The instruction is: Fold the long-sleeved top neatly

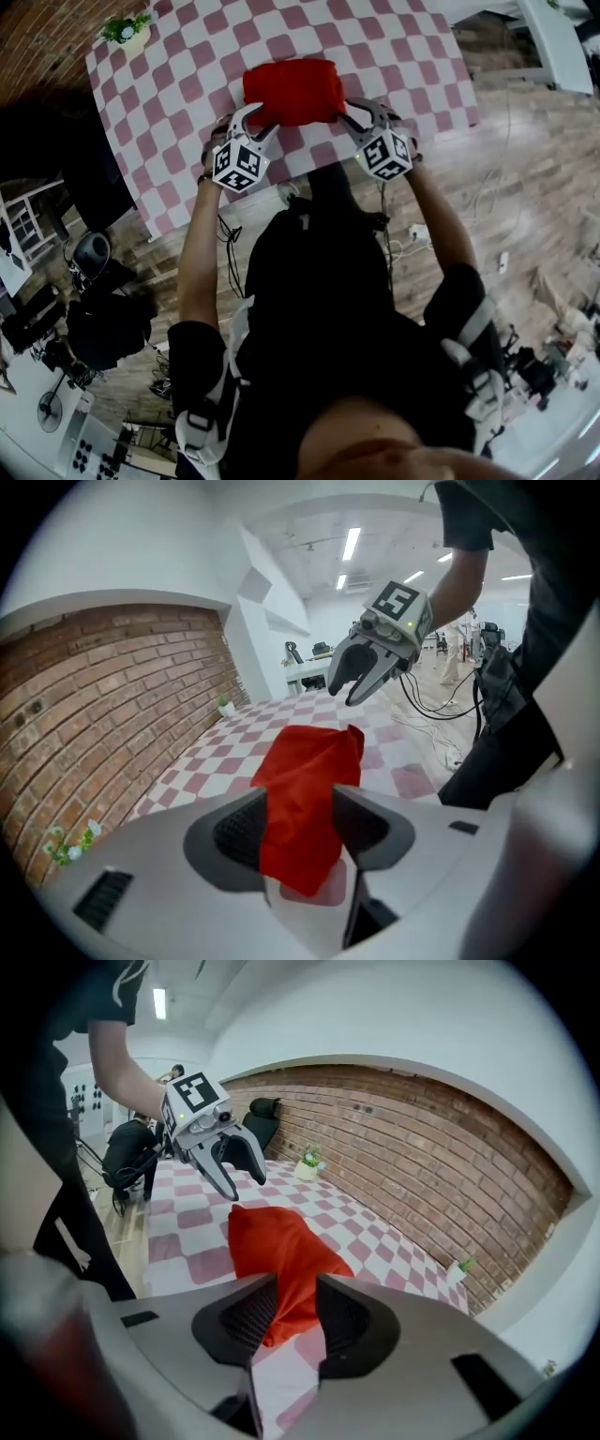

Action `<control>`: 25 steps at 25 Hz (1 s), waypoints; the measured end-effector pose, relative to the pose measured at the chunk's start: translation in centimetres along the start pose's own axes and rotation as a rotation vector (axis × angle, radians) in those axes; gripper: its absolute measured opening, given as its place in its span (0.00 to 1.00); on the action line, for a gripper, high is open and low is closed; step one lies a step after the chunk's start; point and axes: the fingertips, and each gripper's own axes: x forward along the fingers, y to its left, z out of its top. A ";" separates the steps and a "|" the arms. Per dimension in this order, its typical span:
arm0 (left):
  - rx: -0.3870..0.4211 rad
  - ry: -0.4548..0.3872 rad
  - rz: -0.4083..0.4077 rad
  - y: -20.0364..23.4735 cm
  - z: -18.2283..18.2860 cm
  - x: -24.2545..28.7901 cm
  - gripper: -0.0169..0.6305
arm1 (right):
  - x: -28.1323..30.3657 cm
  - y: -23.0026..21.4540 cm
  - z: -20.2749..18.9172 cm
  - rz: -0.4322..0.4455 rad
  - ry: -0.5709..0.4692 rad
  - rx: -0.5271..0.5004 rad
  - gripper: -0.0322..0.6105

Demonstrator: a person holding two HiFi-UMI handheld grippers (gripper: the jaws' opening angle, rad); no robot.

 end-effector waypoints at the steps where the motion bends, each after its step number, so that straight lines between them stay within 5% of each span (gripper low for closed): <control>1: 0.007 -0.004 0.004 0.3 0.6 0.3 0.33 | 0.0 -0.8 0.1 -0.009 -0.003 0.010 0.21; 7: 0.040 0.054 -0.064 -0.6 1.9 4.9 0.34 | 3.3 -5.2 -1.8 -0.027 0.046 0.057 0.21; 25: -0.032 0.176 -0.140 -1.8 0.3 11.1 0.35 | 13.9 -9.7 -4.5 0.131 0.095 0.088 0.18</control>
